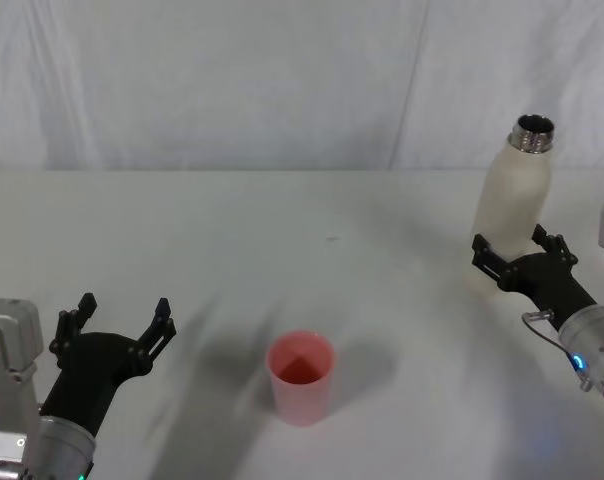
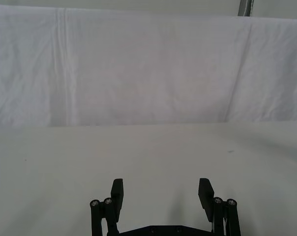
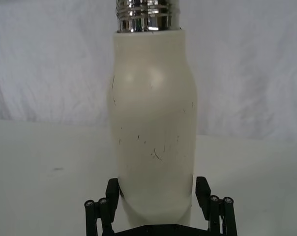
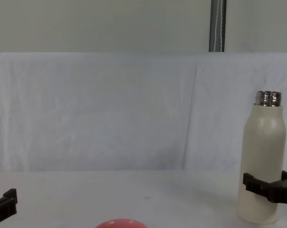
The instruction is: Grasp the thermos with one hand and pour water into the cup lid.
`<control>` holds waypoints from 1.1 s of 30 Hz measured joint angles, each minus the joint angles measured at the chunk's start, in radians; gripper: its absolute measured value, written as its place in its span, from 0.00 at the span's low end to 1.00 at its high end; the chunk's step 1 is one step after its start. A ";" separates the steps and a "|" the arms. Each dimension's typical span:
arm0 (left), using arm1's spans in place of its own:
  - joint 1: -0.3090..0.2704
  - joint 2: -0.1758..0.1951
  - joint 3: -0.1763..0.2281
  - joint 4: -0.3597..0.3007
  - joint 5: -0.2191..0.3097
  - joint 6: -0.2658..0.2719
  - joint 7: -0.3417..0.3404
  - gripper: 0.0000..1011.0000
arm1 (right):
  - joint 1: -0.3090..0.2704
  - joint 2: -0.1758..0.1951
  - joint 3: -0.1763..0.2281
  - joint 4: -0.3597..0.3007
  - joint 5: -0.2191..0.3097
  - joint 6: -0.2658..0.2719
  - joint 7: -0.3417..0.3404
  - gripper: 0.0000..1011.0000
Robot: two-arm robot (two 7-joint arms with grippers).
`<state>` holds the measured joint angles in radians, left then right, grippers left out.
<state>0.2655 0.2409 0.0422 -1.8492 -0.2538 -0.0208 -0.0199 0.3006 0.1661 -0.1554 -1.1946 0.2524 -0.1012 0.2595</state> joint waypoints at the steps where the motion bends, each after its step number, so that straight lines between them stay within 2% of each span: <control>1: 0.000 0.000 0.000 0.000 0.000 0.000 0.000 0.99 | 0.004 -0.001 -0.001 0.007 -0.001 -0.001 0.000 0.99; 33: 0.000 0.000 0.000 0.000 0.000 0.000 0.000 0.99 | 0.084 -0.023 -0.020 0.105 -0.025 -0.027 0.002 0.99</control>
<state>0.2655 0.2410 0.0421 -1.8492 -0.2538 -0.0208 -0.0198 0.3846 0.1431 -0.1754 -1.0894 0.2273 -0.1279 0.2611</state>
